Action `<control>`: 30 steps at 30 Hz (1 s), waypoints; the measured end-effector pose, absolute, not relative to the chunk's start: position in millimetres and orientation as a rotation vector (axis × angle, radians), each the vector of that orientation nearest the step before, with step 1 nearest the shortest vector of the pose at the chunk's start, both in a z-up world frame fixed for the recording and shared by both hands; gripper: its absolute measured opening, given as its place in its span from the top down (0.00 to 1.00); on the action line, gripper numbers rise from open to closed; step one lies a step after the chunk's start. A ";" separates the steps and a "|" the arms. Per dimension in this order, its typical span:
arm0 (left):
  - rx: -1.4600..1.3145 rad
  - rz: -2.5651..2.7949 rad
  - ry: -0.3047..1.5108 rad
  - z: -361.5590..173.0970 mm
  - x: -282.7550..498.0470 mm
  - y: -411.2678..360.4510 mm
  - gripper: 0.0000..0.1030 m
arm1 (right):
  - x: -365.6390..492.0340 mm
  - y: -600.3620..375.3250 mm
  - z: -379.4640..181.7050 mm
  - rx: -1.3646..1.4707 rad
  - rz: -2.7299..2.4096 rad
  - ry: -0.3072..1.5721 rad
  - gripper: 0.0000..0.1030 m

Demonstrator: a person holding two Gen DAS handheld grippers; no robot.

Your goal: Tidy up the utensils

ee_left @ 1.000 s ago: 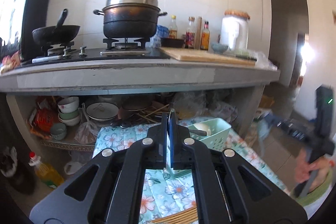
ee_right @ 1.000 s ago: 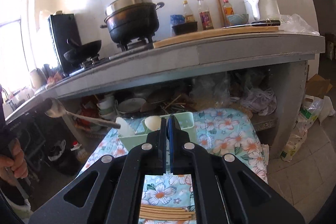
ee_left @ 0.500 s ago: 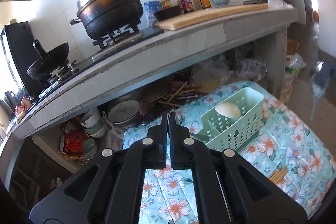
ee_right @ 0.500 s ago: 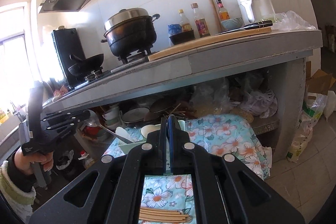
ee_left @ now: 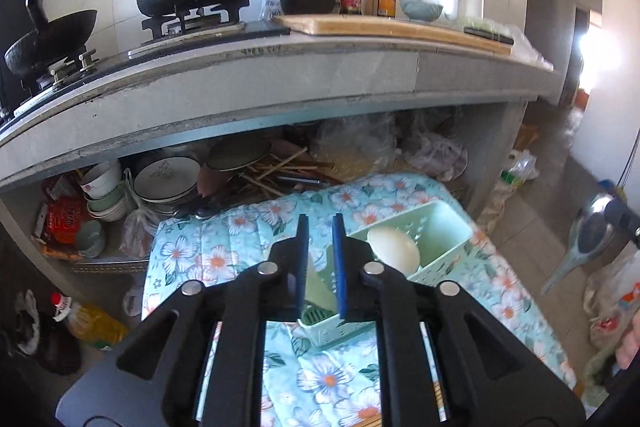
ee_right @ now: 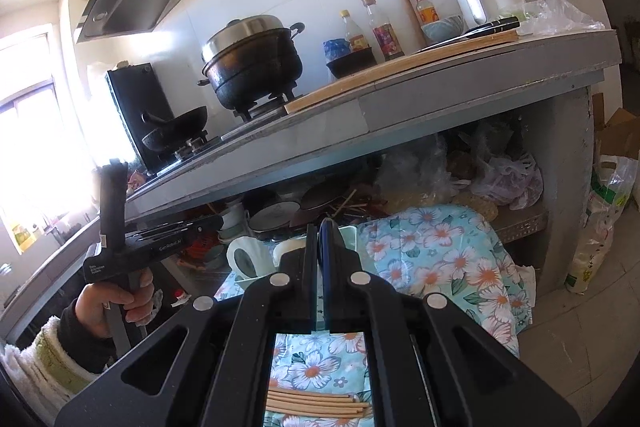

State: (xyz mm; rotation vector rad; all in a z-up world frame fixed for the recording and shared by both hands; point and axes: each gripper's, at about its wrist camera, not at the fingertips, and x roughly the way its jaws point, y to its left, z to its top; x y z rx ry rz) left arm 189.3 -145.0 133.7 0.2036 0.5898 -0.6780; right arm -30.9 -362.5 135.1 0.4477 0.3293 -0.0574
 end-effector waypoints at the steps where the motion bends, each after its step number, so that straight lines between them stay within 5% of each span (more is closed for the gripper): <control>1: 0.183 -0.686 0.582 135.1 188.2 -142.2 0.85 | -30.5 -362.7 135.2 0.454 -0.052 0.329 0.98; 16: 0.026 -0.670 0.531 126.9 159.3 -85.9 0.40 | 8.1 -367.6 166.3 0.559 0.189 0.255 0.98; 30: -0.043 -0.623 0.592 83.9 150.6 -40.6 0.31 | 115.5 -362.0 182.7 0.582 0.372 0.224 0.98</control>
